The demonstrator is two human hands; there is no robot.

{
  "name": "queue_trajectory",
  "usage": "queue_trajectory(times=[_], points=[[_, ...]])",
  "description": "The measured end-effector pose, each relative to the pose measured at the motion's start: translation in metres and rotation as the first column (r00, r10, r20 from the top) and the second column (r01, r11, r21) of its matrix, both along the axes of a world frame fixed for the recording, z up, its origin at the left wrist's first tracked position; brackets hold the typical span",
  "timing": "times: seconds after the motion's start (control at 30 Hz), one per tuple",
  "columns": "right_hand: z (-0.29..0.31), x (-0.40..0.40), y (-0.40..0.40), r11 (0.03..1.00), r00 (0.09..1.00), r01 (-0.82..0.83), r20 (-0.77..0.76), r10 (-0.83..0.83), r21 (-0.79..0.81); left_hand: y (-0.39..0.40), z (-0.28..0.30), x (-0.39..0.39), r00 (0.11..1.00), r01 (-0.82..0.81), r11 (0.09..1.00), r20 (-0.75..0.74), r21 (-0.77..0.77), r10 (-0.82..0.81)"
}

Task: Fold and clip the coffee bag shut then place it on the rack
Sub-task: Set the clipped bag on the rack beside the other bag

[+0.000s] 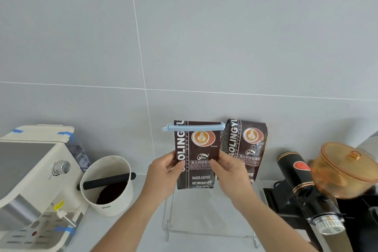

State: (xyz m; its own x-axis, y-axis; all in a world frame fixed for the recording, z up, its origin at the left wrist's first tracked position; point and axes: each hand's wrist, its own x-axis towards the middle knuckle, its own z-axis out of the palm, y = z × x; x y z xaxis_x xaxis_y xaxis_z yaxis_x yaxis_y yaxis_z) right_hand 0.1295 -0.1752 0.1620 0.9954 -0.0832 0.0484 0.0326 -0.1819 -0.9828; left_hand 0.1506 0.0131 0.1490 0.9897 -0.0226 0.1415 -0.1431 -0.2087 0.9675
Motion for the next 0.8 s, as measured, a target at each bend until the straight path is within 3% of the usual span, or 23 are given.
queue_trajectory(times=[0.37,0.8], points=[[-0.021,0.037,0.012,0.991,0.990,0.115,-0.078,-0.120,-0.073,-0.006,-0.021,0.042,0.998,-0.025,1.000,-0.059,0.013,0.026],[-0.029,0.052,0.015,0.972,0.984,0.166,-0.037,-0.174,-0.165,-0.005,-0.029,0.061,0.999,-0.016,0.999,-0.049,0.046,0.018]])
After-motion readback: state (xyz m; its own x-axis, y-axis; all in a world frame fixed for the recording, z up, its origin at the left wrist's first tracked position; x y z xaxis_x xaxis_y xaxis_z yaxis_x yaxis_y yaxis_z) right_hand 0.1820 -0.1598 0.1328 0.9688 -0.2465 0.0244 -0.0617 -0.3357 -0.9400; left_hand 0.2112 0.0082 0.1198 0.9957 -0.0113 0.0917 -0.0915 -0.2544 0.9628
